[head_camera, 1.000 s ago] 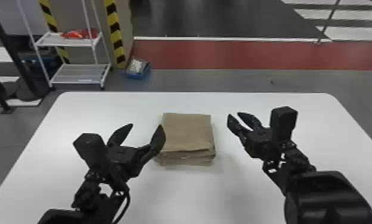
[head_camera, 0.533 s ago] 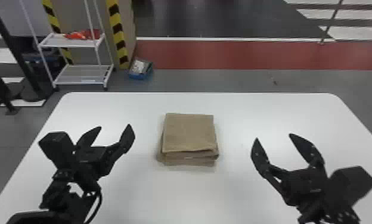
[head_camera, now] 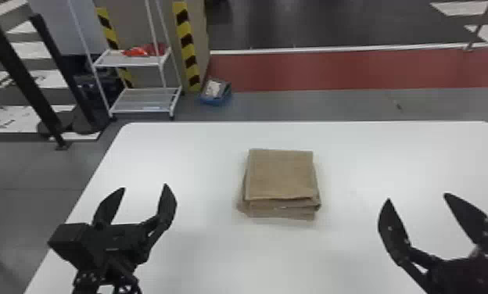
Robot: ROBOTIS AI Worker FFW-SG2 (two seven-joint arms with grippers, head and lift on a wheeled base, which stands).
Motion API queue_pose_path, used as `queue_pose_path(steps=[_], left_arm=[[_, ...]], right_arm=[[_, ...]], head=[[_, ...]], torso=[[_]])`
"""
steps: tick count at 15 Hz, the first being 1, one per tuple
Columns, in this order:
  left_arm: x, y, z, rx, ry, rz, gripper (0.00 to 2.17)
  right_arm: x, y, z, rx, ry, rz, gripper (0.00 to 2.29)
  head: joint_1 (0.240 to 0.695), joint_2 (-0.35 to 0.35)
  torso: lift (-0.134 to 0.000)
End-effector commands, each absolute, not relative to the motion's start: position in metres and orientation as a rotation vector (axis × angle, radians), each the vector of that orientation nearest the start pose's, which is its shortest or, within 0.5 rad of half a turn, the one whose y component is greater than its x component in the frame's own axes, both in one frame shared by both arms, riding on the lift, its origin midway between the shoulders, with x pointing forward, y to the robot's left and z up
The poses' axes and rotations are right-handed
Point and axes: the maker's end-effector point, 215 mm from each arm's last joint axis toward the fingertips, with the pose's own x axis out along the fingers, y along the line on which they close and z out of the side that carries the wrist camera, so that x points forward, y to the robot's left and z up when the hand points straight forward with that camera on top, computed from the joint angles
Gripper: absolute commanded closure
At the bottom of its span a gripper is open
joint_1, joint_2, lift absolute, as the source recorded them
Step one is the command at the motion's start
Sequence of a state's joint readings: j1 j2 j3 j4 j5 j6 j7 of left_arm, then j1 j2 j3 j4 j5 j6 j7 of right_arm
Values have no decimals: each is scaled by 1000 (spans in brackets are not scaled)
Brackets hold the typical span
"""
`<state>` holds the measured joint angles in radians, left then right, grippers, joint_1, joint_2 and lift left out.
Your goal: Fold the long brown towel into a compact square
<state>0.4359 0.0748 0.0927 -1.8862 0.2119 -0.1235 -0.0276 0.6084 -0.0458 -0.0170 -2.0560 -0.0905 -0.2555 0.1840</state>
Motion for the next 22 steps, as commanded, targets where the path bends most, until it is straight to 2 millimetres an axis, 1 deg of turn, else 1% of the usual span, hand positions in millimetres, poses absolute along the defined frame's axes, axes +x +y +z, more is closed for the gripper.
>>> queue_pose_path(steps=[1,2,3,5,6,7,8,12,22], left_arm=[[448,295,-346,-97,-36,55,60],[444,296,-343,-96,-43,59,60],[440,297,-342,-96,-46,68,60],[435,297,-343,-95,-41,68,63],[433,296,-342,-96,-44,68,66],[431,296,-340,-97,-47,68,66],[430,295,-338,-99,-50,69,66],[429,294,-342,-104,-42,71,70],[428,292,-343,-82,-36,71,70]], right_arm=[[405,-211,-306,26,-115,169,66],[405,-217,-312,23,-98,154,73],[407,-222,-323,23,-54,139,76],[410,-234,-337,42,16,107,76],[410,-235,-340,44,31,106,76],[410,-235,-338,45,30,107,76],[410,-236,-341,45,42,105,76],[410,-237,-343,46,51,103,76],[413,-232,-343,47,51,118,80]], head=[[695,112],[695,114],[695,111],[695,105],[695,100],[695,88],[695,85],[695,78],[695,80]], torso=[[-123],[-123],[-123],[-123],[-123],[-123],[-123],[-123],[-123]])
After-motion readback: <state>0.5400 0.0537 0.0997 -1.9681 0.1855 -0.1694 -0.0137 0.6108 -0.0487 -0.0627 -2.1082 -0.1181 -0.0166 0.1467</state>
